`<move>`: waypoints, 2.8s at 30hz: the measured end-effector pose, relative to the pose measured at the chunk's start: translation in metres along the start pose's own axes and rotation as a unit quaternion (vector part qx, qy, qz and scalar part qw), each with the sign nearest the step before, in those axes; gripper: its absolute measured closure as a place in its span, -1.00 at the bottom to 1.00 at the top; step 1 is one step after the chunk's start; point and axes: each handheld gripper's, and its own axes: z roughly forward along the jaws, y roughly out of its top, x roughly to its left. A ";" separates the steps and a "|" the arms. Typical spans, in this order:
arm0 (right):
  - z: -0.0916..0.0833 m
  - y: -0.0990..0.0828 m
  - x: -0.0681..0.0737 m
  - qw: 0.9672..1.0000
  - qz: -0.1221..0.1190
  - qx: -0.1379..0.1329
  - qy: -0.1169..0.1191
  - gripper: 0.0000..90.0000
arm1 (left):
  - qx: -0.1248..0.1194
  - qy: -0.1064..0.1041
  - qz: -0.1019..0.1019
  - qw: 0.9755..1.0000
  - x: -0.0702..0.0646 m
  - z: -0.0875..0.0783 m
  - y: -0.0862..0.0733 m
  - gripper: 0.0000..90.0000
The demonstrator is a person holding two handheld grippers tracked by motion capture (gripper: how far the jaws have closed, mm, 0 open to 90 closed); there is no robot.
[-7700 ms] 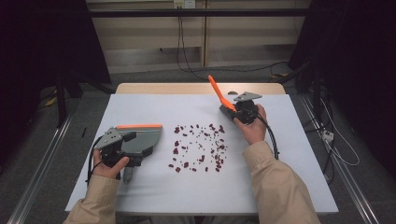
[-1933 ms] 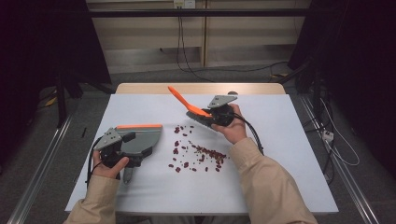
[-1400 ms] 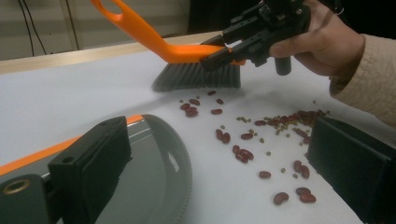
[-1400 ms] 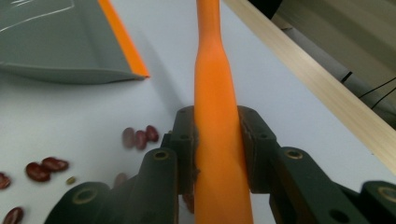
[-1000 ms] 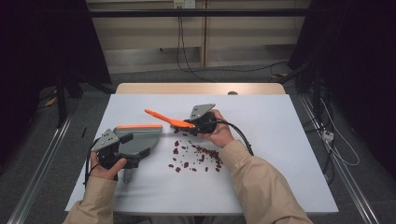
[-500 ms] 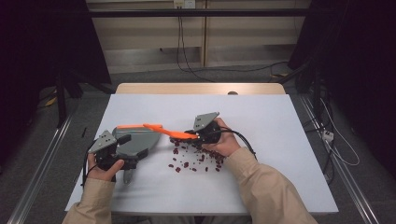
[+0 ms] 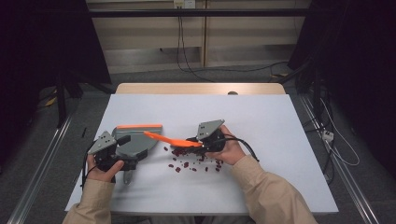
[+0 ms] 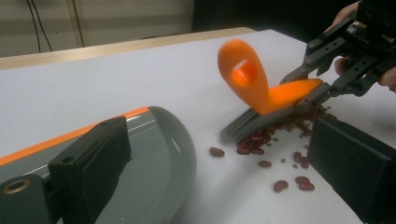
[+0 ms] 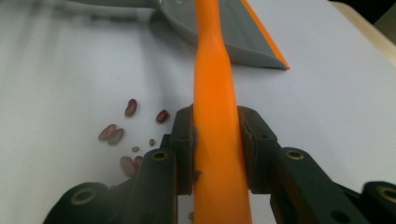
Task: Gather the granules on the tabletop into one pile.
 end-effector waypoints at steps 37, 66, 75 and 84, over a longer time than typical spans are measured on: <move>-0.043 -0.025 0.002 0.996 0.046 -0.017 -0.079 0.58 | 0.006 -0.003 0.004 1.000 0.000 0.004 -0.001 -0.87; -0.072 -0.055 0.013 0.983 0.101 -0.010 -0.153 0.58 | 0.005 -0.003 0.007 1.000 -0.002 0.005 -0.001 -0.87; -0.065 -0.050 0.013 0.982 0.127 -0.025 -0.135 0.58 | 0.007 -0.004 0.008 1.000 -0.002 0.006 -0.001 -0.87; -0.071 -0.045 0.000 0.978 0.135 -0.038 -0.157 0.58 | 0.003 -0.004 0.005 1.000 -0.001 0.005 -0.001 -0.87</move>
